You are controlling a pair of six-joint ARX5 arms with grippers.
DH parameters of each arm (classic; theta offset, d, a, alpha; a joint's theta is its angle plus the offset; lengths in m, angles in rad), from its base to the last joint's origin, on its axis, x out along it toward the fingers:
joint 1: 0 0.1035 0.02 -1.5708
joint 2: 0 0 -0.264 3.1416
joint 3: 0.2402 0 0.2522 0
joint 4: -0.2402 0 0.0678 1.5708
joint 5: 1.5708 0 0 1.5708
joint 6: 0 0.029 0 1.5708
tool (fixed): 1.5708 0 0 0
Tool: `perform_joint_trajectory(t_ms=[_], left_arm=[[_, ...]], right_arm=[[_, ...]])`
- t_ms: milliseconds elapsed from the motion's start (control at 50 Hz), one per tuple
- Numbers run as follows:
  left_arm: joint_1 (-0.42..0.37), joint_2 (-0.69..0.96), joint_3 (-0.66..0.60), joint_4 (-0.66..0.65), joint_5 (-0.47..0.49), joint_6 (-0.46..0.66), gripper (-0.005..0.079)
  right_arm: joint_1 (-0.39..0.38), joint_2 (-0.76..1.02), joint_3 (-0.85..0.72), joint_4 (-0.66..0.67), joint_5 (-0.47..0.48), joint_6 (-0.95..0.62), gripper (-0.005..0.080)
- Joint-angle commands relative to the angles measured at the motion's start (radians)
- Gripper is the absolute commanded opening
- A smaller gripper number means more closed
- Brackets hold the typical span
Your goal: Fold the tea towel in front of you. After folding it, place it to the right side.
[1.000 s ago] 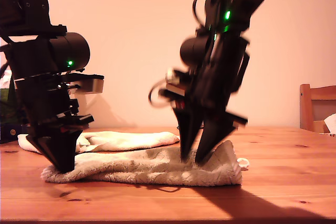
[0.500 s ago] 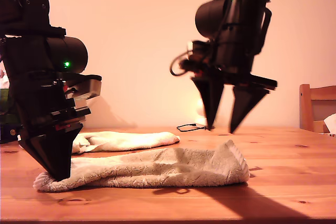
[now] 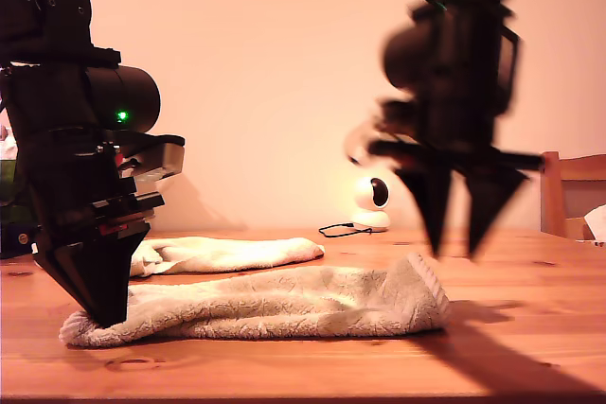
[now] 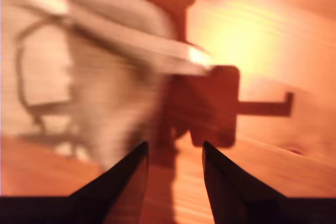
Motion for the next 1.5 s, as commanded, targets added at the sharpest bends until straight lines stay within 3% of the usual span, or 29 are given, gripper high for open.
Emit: perform_joint_trajectory(t_ms=[0,140,580,880,1240,1480], left_arm=[[-0.01,0.04,-0.043,-0.025,0.0,-0.003,-0.0019],[-0.011,0.04,-0.043,-0.025,0.0,-0.003,-0.0019],[-0.01,0.04,-0.043,-0.023,0.0,-0.003,-0.0019],[-0.01,0.04,-0.043,-0.024,0.0,-0.003,-0.0019],[-0.01,0.04,-0.043,-0.035,0.0,0.005,-0.0019],[-0.01,0.04,-0.043,-0.051,0.0,0.016,-0.0019]], right_arm=[[-0.001,0.018,-0.04,0.029,-0.009,-0.006,0.0235],[0.0,0.018,-0.063,0.097,-0.094,-0.002,-0.0009],[0.002,0.076,-0.074,0.178,-0.242,0.028,-0.001],[0.009,0.091,-0.084,0.267,-0.195,0.026,-0.0011],[0.008,0.091,-0.09,0.537,-0.172,0.054,-0.0011],[0.008,0.091,-0.09,0.801,-0.154,0.065,-0.0011]])
